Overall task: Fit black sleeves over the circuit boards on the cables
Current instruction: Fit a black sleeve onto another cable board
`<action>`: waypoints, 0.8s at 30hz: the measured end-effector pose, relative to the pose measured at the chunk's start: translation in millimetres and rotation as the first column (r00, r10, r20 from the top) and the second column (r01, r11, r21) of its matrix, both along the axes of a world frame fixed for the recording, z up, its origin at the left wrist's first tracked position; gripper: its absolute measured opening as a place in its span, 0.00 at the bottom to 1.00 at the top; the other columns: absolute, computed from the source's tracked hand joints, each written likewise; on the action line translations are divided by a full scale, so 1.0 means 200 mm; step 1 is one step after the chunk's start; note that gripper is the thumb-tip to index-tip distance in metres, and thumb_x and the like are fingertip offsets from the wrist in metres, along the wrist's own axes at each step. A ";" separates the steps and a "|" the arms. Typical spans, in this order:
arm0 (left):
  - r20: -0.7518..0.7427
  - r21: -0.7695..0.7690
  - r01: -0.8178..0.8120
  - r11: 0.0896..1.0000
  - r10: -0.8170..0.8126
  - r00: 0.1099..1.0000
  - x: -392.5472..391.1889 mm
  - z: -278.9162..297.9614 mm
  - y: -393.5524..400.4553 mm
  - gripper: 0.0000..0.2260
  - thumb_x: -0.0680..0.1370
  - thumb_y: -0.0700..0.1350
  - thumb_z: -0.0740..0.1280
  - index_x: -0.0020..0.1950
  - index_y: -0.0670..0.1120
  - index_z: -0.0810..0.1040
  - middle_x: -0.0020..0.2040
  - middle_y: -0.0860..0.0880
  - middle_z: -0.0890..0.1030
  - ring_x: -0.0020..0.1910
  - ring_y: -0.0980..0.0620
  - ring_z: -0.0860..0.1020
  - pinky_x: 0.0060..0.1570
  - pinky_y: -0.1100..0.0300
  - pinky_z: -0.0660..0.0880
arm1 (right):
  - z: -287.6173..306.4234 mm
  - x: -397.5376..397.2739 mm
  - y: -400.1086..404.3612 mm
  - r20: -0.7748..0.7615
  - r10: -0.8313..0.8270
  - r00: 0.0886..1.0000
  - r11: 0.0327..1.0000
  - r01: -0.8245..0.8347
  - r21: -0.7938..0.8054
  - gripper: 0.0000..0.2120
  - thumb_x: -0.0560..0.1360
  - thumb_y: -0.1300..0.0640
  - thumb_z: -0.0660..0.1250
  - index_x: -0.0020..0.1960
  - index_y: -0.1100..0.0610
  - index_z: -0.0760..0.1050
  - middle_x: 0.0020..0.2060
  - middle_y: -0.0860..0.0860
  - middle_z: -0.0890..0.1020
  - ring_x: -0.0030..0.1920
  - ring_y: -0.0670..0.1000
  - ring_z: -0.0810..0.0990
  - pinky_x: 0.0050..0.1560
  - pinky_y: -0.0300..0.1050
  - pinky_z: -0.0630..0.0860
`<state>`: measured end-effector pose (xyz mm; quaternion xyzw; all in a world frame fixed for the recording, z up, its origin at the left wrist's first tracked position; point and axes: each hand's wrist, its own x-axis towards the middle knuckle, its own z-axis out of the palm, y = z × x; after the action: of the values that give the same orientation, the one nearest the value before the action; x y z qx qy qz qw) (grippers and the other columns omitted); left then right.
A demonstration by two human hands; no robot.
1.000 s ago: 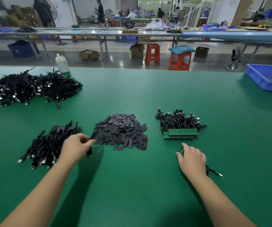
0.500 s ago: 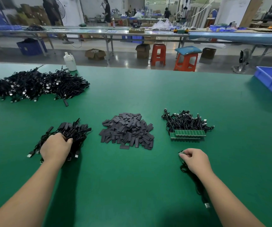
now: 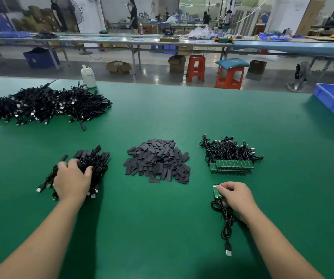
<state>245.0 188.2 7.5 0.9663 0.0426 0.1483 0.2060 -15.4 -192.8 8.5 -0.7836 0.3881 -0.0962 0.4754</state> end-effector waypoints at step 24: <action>-0.147 -0.570 0.520 0.636 -0.702 0.697 -0.85 0.07 -1.04 0.06 0.77 0.48 0.70 0.50 0.50 0.85 0.43 0.53 0.84 0.44 0.53 0.80 0.48 0.59 0.76 | 0.05 0.11 0.27 0.266 0.033 0.963 0.992 -0.064 0.107 0.03 0.75 0.57 0.73 0.46 0.51 0.86 0.35 0.46 0.86 0.37 0.47 0.86 0.42 0.40 0.81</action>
<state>74.2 -20.6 20.7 0.8460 -0.2207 -0.1249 0.4691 6.3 -138.8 18.5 -0.7445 0.3070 -0.1653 0.5693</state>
